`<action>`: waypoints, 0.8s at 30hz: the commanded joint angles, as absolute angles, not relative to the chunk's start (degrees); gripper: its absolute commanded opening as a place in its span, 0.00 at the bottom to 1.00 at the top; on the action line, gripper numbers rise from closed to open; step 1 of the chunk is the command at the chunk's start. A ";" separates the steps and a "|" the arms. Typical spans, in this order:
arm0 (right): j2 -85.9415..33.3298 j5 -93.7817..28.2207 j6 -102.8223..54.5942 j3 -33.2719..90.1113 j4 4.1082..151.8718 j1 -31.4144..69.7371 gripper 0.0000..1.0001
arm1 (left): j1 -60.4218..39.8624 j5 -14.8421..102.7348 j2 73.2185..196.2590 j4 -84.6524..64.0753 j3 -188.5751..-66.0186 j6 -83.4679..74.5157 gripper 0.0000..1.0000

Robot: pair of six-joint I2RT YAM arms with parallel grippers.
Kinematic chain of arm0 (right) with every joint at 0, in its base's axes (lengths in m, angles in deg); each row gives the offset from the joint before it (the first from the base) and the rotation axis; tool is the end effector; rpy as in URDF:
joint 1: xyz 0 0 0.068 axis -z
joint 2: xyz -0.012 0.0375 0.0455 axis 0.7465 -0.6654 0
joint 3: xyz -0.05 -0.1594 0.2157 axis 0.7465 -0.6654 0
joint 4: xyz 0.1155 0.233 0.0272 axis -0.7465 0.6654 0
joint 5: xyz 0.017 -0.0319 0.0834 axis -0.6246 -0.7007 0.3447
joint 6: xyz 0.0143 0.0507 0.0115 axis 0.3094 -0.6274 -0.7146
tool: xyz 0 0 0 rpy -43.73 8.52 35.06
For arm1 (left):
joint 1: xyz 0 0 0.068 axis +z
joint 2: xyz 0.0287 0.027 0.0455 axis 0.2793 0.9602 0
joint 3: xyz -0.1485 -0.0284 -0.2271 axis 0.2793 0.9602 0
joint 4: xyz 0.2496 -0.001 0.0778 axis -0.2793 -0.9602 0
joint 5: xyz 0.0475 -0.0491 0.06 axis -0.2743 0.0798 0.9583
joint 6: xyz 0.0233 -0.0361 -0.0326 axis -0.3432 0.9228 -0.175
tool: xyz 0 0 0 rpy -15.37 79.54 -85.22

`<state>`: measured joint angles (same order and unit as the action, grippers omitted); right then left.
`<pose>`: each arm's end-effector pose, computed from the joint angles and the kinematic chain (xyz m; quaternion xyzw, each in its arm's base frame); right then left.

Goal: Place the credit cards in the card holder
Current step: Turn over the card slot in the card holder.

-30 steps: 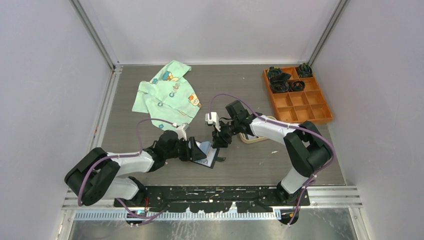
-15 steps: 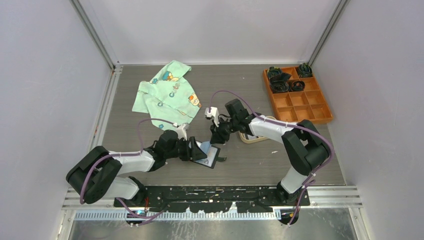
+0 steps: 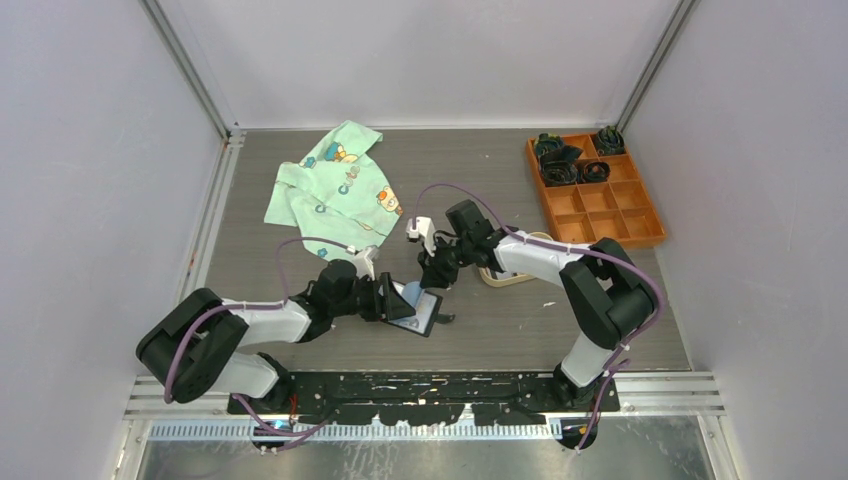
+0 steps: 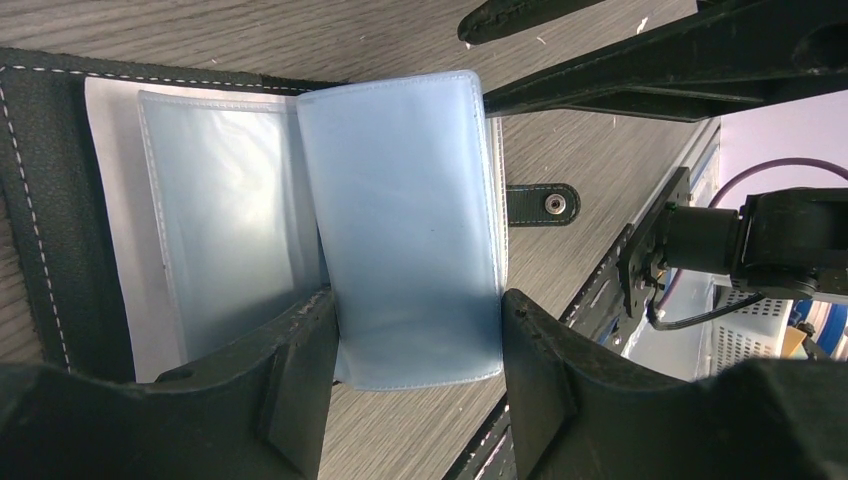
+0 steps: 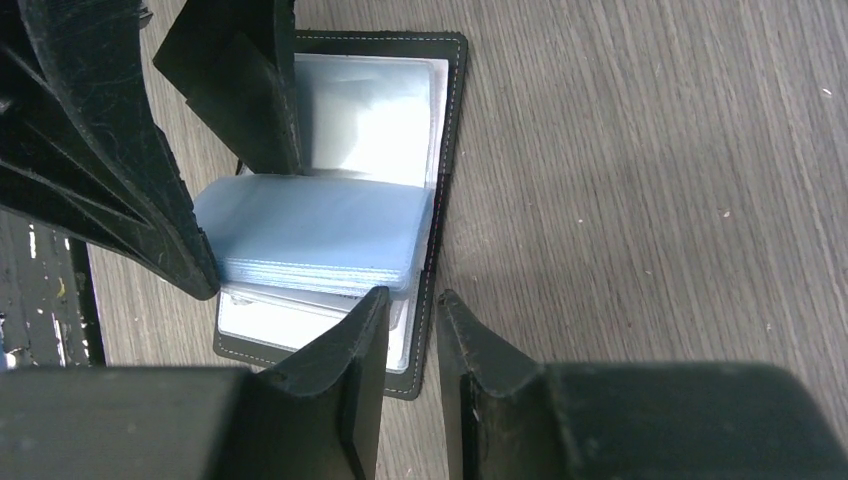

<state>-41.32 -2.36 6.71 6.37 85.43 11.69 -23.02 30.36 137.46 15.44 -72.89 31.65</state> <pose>0.2551 0.2168 0.1759 -0.5440 0.7127 0.3401 0.2835 0.1692 -0.1552 0.1311 0.0273 0.8653 -0.4454 0.2282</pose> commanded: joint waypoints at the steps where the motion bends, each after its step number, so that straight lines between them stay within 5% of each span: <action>1: -41.31 -3.67 7.93 8.44 84.83 10.86 0.30 | -23.02 28.09 138.45 19.24 -72.88 32.36 0.28; 24: -42.35 -4.69 5.19 9.54 83.98 8.59 0.31 | -23.03 26.61 140.75 19.19 -74.02 33.60 0.53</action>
<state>-42.24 -4.83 6.23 6.96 85.56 9.22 -22.81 28.11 140.32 18.87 -73.13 33.24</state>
